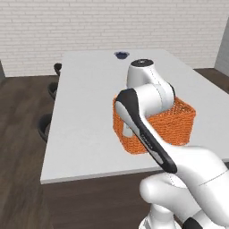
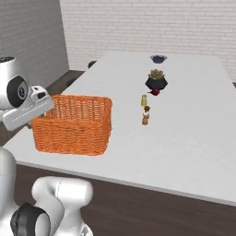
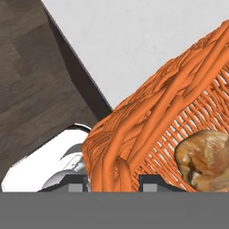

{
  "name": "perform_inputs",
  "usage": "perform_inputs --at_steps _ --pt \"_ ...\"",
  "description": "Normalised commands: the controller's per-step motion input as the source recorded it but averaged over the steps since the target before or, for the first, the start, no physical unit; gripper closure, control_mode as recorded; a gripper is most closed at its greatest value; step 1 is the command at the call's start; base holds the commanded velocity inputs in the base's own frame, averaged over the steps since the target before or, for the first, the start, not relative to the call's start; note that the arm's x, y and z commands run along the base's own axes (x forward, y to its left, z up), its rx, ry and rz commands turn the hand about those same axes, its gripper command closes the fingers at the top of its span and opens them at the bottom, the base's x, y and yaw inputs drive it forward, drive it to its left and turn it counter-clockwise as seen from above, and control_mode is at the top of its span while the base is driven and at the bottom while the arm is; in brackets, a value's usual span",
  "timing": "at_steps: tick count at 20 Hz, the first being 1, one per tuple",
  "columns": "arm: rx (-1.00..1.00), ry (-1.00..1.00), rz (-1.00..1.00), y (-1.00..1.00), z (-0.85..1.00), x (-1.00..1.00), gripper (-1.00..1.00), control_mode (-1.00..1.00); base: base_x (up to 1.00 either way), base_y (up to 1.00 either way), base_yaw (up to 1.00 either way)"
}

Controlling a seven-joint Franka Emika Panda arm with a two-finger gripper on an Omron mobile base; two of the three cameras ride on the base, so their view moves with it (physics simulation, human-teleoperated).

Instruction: Open the cabinet, pick up the bread from the cabinet and place it in the basket. Then move the basket to the dining counter.

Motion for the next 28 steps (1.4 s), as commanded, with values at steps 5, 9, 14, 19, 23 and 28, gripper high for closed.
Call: perform_inputs --at_steps 5,9,14,19,23,28 --pt "0.0 0.11 0.0 0.02 -0.76 1.0 1.0 -1.0 0.0 0.0 0.0" --pt "0.0 0.1 0.0 0.0 -0.93 1.0 1.0 -1.0 0.0 0.0 0.0" --pt "0.0 0.12 0.0 0.0 -0.99 1.0 1.0 -1.0 0.0 0.0 0.0" --pt "0.0 0.09 0.0 0.0 -1.0 1.0 1.0 -1.0 0.0 0.0 0.0" --pt "0.0 0.03 0.0 0.0 -0.73 0.68 -1.0 -1.0 0.0 0.0 0.0" --pt "0.0 0.0 0.0 0.05 0.28 -0.08 -1.0 -1.0 0.0 0.0 0.0"
